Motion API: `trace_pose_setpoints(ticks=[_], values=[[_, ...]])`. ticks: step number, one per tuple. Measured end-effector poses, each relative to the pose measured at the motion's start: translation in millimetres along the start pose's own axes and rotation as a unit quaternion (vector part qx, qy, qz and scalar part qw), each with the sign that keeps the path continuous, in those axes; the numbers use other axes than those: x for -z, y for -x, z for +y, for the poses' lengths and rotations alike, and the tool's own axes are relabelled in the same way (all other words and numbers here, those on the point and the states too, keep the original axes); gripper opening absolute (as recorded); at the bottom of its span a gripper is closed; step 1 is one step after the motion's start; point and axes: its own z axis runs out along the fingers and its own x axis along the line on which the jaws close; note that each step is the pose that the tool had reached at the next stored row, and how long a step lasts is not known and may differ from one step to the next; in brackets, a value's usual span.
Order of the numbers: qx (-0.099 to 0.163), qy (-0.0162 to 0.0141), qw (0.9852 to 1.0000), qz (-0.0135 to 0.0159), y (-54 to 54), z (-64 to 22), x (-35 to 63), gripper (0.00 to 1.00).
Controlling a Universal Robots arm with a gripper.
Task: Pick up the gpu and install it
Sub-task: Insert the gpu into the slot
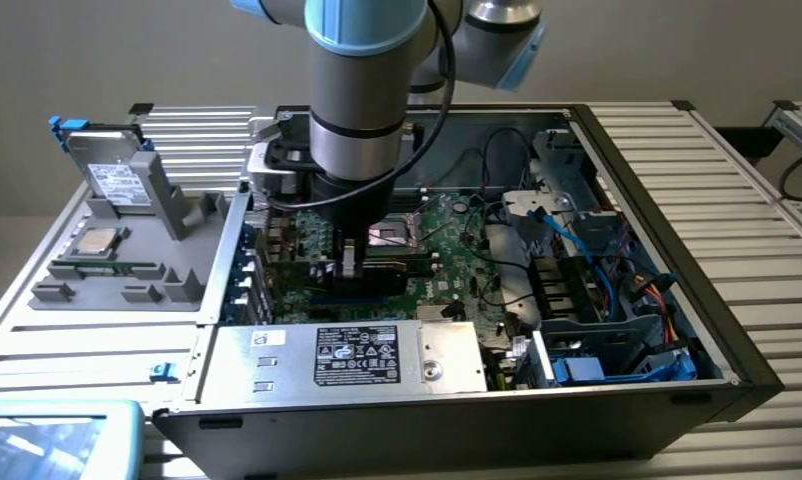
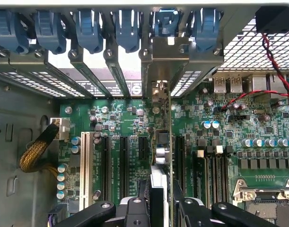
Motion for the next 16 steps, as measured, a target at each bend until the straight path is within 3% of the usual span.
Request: trace_pose_setpoints(ticks=[4,16], values=[[0.0,-0.0021,1.0,0.0,0.2,2.1,-0.2,0.29],[0.0,-0.0023,1.0,0.0002,1.1,2.3,-0.6,0.29]])
